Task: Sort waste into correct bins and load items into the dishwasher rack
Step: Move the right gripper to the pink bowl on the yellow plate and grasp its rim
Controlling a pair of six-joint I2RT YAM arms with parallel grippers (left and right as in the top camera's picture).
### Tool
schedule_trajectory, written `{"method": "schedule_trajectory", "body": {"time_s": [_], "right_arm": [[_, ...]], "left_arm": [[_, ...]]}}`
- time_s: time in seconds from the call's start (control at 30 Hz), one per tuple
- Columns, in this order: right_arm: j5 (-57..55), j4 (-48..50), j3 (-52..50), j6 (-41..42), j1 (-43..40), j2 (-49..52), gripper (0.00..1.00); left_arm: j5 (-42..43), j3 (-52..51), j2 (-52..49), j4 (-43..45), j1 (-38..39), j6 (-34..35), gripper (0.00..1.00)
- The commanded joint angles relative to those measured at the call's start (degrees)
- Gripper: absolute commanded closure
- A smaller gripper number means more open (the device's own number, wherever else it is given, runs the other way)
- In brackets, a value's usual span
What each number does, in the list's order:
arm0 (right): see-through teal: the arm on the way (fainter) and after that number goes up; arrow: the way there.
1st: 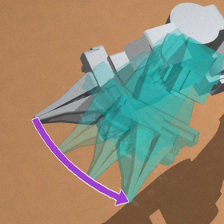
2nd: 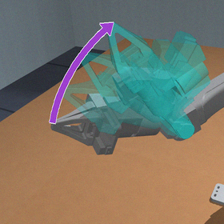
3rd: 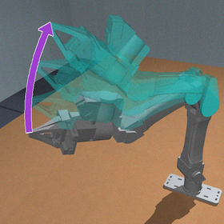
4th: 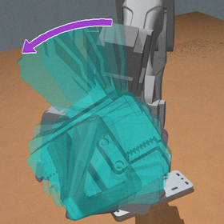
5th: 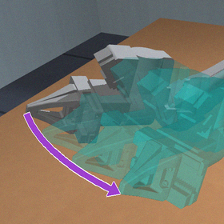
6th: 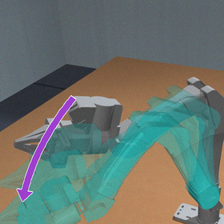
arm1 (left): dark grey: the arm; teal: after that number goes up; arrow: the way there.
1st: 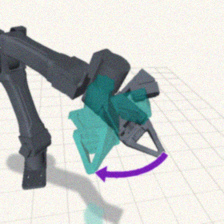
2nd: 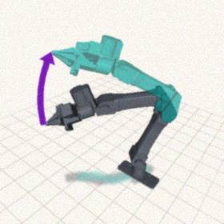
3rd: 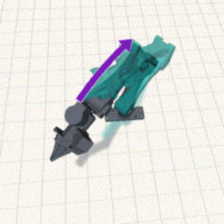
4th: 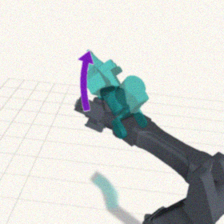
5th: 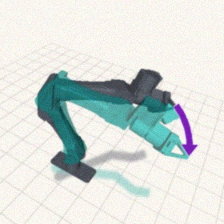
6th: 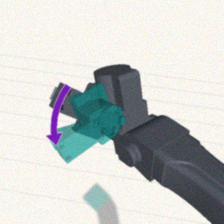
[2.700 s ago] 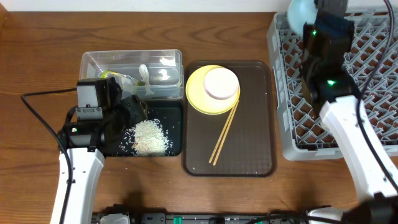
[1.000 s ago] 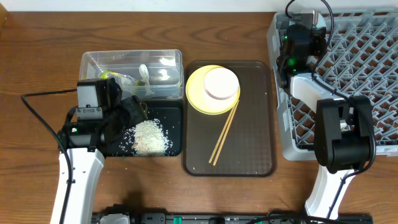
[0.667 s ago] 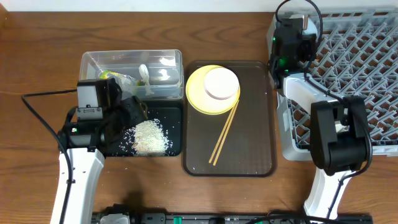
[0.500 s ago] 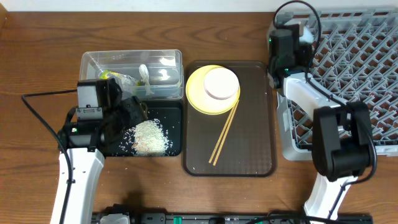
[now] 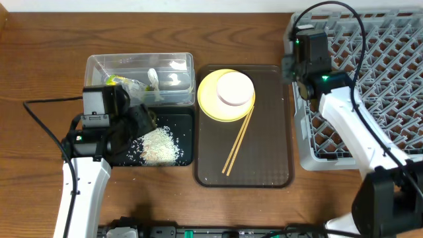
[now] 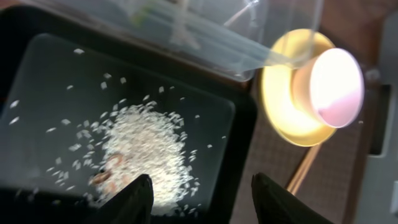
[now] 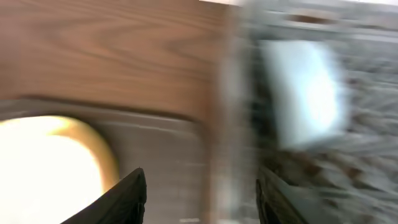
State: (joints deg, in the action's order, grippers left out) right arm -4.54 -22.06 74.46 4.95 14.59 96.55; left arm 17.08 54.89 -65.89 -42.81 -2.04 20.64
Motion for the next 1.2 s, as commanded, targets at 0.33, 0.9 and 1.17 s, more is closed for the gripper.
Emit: {"method": "schedule_trajectory", "body": {"time_s": [0.33, 0.9, 1.17], "right_arm": [[10.8, 0.7, -0.4, 12.7, 7.5, 12.4, 0.59], [3.9, 0.8, 0.3, 16.8, 5.9, 13.0, 0.99], [-3.0, -0.1, 0.4, 11.5, 2.0, 0.6, 0.99]], "left_arm": [[-5.6, 0.1, -1.9, -2.4, -0.2, -1.1, 0.45], [-5.6, 0.1, -1.9, -2.4, -0.2, -1.1, 0.45], [-5.6, 0.1, -1.9, -2.3, -0.2, -1.1, 0.45]]}}
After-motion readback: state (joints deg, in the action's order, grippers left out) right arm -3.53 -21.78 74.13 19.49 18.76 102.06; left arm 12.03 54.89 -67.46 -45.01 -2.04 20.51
